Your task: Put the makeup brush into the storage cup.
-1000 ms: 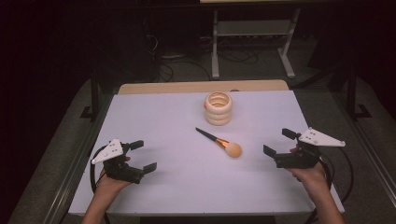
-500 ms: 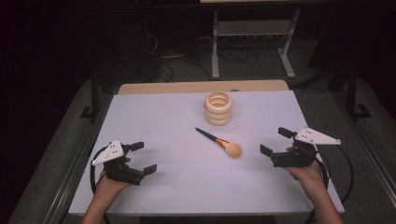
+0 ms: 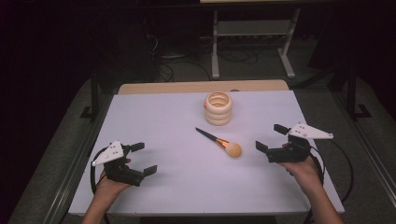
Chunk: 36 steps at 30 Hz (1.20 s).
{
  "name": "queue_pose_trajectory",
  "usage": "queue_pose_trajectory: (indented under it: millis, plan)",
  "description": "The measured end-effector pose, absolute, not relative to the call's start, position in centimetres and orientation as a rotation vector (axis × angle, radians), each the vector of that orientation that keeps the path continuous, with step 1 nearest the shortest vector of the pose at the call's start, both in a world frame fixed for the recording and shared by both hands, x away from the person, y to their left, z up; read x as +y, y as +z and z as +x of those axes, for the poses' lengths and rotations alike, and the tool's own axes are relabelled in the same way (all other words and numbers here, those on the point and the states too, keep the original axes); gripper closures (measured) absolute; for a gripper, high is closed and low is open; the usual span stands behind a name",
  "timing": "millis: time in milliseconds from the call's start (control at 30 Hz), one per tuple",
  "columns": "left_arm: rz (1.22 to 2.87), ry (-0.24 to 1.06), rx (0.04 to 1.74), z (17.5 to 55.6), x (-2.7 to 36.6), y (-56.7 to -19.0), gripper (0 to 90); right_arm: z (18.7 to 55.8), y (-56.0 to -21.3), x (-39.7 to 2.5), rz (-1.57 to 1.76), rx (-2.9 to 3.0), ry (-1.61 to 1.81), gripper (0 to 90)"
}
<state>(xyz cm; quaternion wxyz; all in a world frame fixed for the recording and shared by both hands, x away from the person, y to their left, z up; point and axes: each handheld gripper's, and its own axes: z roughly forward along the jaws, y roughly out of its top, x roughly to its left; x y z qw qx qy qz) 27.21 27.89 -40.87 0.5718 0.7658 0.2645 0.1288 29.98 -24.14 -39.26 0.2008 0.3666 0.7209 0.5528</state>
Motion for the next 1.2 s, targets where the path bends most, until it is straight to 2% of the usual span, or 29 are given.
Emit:
queue_pose_trajectory:
  millis: [1200]
  plan:
    - [1.758, 0.275, 0.634, 27.1, 28.1, -41.0, 0.0, 32.5, -38.0, -22.2, 0.984, 2.018, 1.585, 0.0]
